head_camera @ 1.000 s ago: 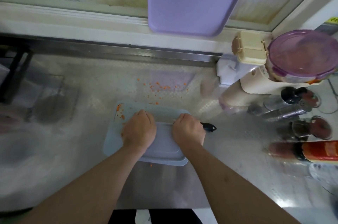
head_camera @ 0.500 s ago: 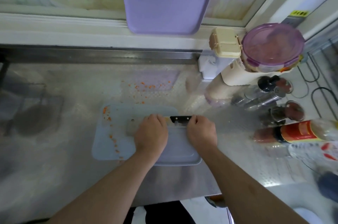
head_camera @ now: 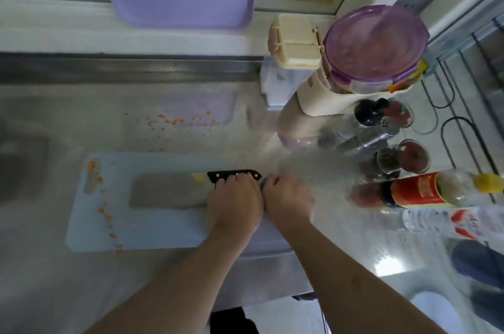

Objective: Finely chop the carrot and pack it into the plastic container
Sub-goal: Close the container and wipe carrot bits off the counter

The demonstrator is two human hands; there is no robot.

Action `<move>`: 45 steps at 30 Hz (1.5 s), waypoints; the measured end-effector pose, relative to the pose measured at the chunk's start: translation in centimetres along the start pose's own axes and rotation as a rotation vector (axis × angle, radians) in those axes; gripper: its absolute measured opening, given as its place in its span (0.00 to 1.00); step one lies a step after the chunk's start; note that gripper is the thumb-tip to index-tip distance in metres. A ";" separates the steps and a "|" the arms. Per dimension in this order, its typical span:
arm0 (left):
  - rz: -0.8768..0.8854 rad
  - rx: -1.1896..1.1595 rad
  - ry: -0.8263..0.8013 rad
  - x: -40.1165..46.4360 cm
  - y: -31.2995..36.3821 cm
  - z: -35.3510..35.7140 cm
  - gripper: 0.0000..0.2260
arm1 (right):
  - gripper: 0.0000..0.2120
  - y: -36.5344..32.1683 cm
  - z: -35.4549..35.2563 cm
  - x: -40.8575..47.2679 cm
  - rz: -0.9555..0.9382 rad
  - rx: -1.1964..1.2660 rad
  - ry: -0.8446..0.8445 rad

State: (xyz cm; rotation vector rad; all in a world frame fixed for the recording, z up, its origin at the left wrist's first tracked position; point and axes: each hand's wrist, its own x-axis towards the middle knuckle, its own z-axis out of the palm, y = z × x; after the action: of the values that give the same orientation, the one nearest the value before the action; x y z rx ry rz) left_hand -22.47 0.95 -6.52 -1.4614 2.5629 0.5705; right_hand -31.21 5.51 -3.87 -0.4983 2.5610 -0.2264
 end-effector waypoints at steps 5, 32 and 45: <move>-0.054 0.009 -0.020 0.1 0.3 0.6 0.22 | 0.17 0.5 -0.2 0.5 -0.030 -0.053 -0.035; 0.109 0.152 0.172 -4.7 -1.9 1.5 0.24 | 0.13 6.5 1.5 -4.2 -0.360 0.031 0.043; 0.193 0.021 0.226 -5.4 -2.0 1.1 0.16 | 0.14 6.5 1.4 -4.0 -0.361 -0.045 0.031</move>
State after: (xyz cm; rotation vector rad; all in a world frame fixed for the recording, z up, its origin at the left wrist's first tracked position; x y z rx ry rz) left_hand -18.01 4.81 -6.38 -1.3514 2.8972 0.4214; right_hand -29.27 12.97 -4.90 -0.9807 2.4934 -0.3052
